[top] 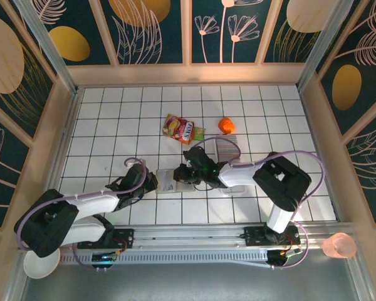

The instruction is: Put the credit cards into the card holder

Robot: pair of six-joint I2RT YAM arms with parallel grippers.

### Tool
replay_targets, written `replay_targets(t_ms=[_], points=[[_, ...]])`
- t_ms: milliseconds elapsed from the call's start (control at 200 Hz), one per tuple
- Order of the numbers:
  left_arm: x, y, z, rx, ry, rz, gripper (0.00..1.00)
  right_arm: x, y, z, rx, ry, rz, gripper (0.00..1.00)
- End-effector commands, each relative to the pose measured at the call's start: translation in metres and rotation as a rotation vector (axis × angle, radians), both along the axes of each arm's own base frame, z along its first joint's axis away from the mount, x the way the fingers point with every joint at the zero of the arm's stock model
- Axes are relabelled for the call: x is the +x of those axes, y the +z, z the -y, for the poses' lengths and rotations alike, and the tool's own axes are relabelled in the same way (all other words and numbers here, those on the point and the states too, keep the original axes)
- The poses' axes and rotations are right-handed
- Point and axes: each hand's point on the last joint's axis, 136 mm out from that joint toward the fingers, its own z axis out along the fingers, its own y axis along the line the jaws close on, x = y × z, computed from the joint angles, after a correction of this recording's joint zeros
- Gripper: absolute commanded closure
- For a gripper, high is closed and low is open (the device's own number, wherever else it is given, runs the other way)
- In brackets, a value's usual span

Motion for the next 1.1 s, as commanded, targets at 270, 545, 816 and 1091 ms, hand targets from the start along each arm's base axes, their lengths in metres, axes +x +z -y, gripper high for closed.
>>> replay_targets(t_ms=[270,545,816,1091], points=[[-0.004,-0.004,-0.002,0.015,-0.017,0.003,1.00,0.003,-0.010,-0.003,-0.063,0.028,0.003,0.75],[-0.005,0.002,-0.005,-0.003,-0.006,0.025,1.00,0.004,-0.010,0.006,-0.187,0.029,0.057,0.64],[-0.007,-0.002,-0.004,0.001,-0.019,0.015,1.00,0.001,-0.013,-0.011,-0.205,0.063,0.059,0.65],[-0.008,-0.004,-0.004,0.000,-0.022,0.014,1.00,0.001,-0.013,-0.014,-0.265,0.077,0.083,0.65]])
